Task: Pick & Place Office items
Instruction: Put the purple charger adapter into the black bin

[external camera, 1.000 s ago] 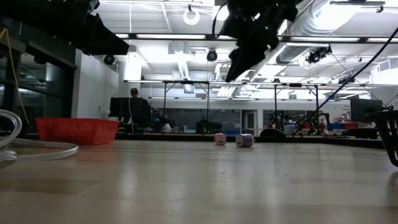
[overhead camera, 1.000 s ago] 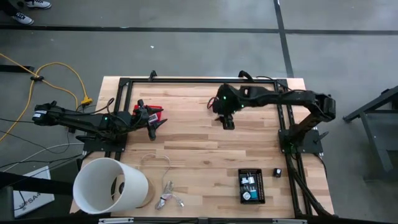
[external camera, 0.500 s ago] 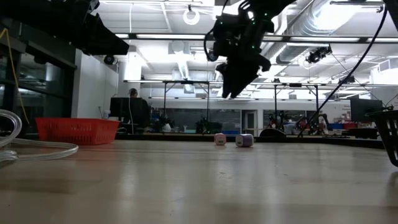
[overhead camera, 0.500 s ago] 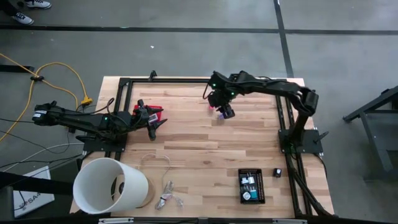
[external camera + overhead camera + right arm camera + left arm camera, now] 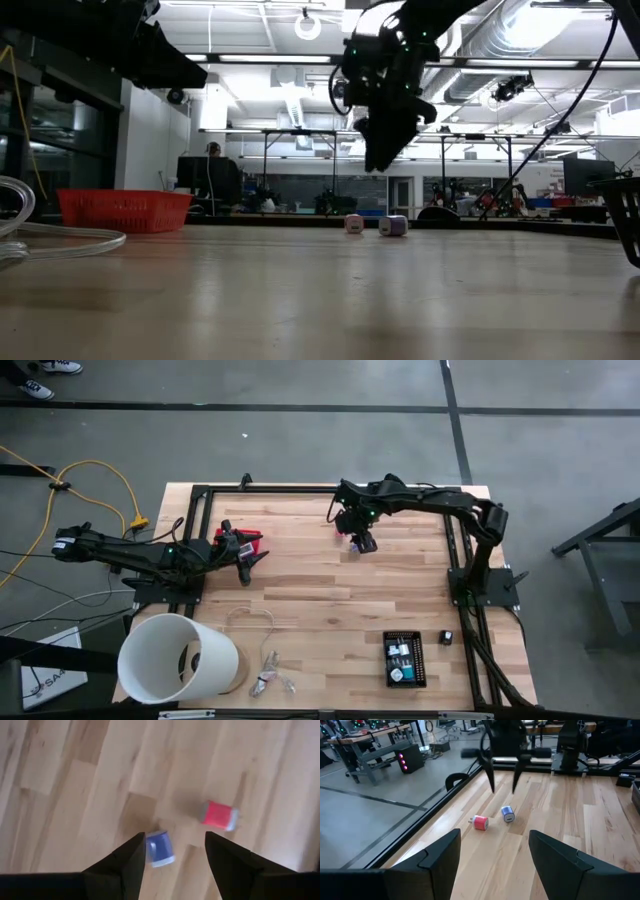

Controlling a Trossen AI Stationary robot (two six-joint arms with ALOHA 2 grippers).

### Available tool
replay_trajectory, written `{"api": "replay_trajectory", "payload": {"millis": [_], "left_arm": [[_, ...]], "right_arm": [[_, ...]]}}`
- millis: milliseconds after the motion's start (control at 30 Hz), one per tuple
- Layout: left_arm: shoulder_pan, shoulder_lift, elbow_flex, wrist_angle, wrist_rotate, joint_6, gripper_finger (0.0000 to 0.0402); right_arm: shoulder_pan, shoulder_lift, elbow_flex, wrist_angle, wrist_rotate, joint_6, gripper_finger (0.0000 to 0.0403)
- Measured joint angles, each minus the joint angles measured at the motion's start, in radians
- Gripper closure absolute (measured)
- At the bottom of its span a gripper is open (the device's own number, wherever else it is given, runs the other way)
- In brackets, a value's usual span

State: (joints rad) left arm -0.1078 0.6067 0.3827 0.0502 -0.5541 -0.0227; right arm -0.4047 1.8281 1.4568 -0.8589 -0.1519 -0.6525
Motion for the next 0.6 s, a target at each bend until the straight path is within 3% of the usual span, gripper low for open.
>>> {"api": "replay_trajectory", "payload": {"millis": [600], "left_arm": [[0.0, 0.0, 0.0, 0.005, 0.0, 0.0, 0.0175]], "right_arm": [[0.055, 0.015, -0.143, 0.126, 0.044, -0.086, 0.0211]]}}
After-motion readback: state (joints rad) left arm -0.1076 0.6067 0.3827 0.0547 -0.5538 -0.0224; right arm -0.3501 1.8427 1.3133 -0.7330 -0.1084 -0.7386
